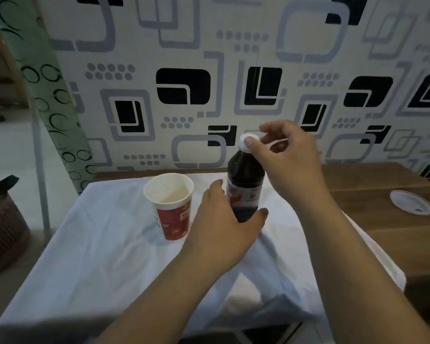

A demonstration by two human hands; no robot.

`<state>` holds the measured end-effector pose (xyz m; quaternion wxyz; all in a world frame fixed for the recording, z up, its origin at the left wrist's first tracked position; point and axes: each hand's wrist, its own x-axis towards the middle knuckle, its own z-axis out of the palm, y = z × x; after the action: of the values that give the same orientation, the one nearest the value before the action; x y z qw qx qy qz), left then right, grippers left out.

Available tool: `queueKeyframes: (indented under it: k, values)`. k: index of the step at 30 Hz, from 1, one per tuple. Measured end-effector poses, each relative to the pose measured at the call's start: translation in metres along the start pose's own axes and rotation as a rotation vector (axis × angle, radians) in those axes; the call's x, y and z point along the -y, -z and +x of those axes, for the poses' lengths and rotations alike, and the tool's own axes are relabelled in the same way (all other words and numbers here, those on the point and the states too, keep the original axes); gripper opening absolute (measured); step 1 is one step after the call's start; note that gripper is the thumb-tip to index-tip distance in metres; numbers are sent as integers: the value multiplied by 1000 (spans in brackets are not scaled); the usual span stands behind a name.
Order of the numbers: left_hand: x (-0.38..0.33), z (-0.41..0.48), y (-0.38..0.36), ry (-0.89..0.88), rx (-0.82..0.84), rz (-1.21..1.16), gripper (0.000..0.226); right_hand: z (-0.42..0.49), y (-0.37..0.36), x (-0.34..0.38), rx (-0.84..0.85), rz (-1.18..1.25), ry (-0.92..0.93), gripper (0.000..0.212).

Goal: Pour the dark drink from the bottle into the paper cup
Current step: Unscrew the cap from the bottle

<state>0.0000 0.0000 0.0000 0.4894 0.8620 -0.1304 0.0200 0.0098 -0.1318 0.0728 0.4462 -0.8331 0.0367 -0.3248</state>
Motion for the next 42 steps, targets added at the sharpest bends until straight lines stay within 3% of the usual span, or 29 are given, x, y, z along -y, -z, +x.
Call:
queueKeyframes:
  k: [7,17,25,35,42]
  values:
    - [15,24,-27,-28,29,-110,90,5,-16,-2,49,-46,-47,34]
    - [13,47,-25,-281,-125,-140,74,4,-18,0,-15,-16,-69,34]
    - [14,54,-26,-186,-66,-32,76,4,-10,3,-23,-42,-50,34]
    - [17,52,-30,-218,-90,37,81,0,-3,5,51,-41,-20,34]
    - [23,55,-31,-194,-146,30,82,2,8,5,211,76,-44,19]
